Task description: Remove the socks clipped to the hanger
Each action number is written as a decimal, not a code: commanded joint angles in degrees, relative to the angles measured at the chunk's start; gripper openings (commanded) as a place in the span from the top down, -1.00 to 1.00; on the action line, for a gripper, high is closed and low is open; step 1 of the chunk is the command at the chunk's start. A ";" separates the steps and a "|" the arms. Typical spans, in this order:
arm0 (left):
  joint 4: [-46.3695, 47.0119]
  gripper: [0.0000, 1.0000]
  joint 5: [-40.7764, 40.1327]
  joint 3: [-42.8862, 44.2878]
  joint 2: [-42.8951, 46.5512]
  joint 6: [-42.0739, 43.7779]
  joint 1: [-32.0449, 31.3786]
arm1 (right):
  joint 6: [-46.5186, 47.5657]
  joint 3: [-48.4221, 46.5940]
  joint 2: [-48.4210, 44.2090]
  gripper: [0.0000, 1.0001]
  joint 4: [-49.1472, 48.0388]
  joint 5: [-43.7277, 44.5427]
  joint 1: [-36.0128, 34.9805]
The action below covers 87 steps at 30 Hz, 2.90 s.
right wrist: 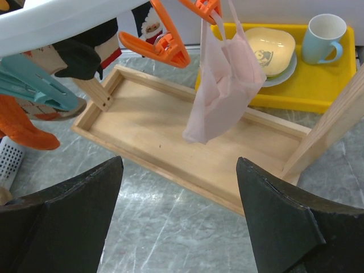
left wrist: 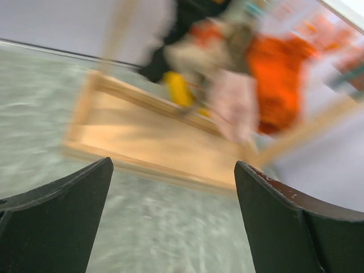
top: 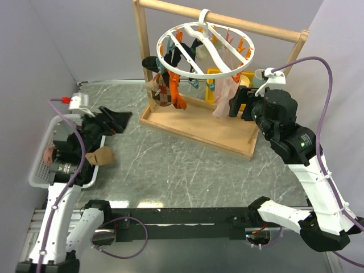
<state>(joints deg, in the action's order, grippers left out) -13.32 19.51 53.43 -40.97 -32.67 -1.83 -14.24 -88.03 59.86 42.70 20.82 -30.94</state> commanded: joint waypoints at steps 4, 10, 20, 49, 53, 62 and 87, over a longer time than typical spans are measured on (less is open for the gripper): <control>11.29 -0.91 0.37 2.38 -4.19 -1.09 -18.18 | -1.67 -0.74 -0.26 -0.78 -0.24 -3.15 0.97; 12.88 -0.94 -6.58 7.12 -12.19 2.33 -26.12 | -2.11 -0.39 -0.97 -0.79 -0.25 -4.21 1.06; 18.76 -0.86 -5.89 15.47 -24.50 4.36 -27.00 | -1.58 -0.83 -3.43 -0.79 0.11 -5.00 1.06; 22.02 0.98 -15.55 18.12 -28.73 8.49 -38.69 | -5.62 -2.49 -4.58 -0.82 0.11 -12.55 1.06; 21.41 0.98 -18.62 18.90 -29.16 9.64 -42.38 | -7.03 -3.64 -3.43 -0.82 0.46 -15.01 0.88; 20.61 0.98 -22.41 21.72 -30.66 11.49 -48.79 | -7.03 -4.26 -4.48 -0.81 0.19 -17.30 0.88; 26.94 0.98 -21.79 25.93 -38.83 9.11 -59.08 | -11.60 -12.51 6.23 -0.75 -5.52 -29.18 0.88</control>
<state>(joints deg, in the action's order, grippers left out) 10.44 -2.55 76.53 -79.29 -22.87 -59.64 -25.80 -97.14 64.69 39.66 -8.54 -30.22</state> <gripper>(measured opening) 0.034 0.854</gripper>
